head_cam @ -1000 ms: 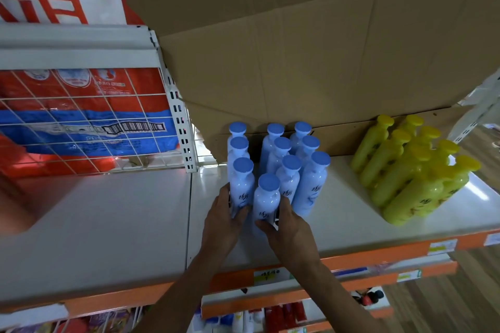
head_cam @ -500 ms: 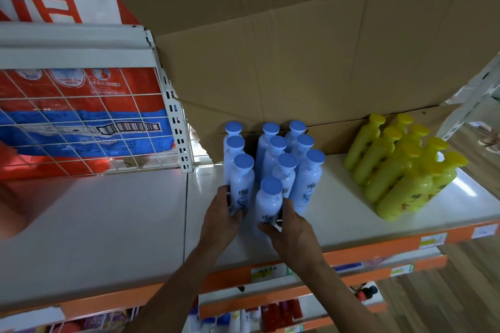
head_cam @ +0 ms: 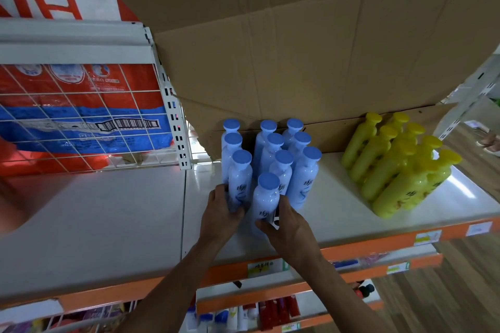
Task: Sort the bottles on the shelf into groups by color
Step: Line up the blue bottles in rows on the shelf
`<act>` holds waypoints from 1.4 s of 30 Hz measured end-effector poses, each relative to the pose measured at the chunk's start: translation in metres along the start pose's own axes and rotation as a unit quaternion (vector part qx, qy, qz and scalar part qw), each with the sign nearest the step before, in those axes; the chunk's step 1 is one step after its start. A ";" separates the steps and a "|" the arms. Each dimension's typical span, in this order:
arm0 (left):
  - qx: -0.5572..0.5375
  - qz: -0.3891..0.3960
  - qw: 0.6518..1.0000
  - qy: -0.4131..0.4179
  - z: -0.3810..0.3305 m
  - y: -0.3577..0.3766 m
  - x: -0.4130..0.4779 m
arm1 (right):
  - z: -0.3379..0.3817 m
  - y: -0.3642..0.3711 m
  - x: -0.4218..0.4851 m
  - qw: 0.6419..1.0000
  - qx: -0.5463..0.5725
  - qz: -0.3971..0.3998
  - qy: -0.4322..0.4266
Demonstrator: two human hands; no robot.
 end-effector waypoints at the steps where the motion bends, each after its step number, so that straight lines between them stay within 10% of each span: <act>1: 0.009 -0.005 1.000 -0.002 -0.003 0.000 0.000 | -0.001 0.000 0.001 1.000 -0.003 0.003 0.002; 42: 0.036 0.021 0.999 0.010 0.005 -0.026 -0.052 | 0.004 0.059 0.009 0.995 0.079 0.058 -0.019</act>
Point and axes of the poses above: each hand's wrist, its own x-axis towards the middle knuckle, its own y-axis out of the palm, z = x × y, the point moved 6 cm from there along x, towards the middle knuckle, and after that the axes turned 2 degrees about y, right-handed, at the moved point
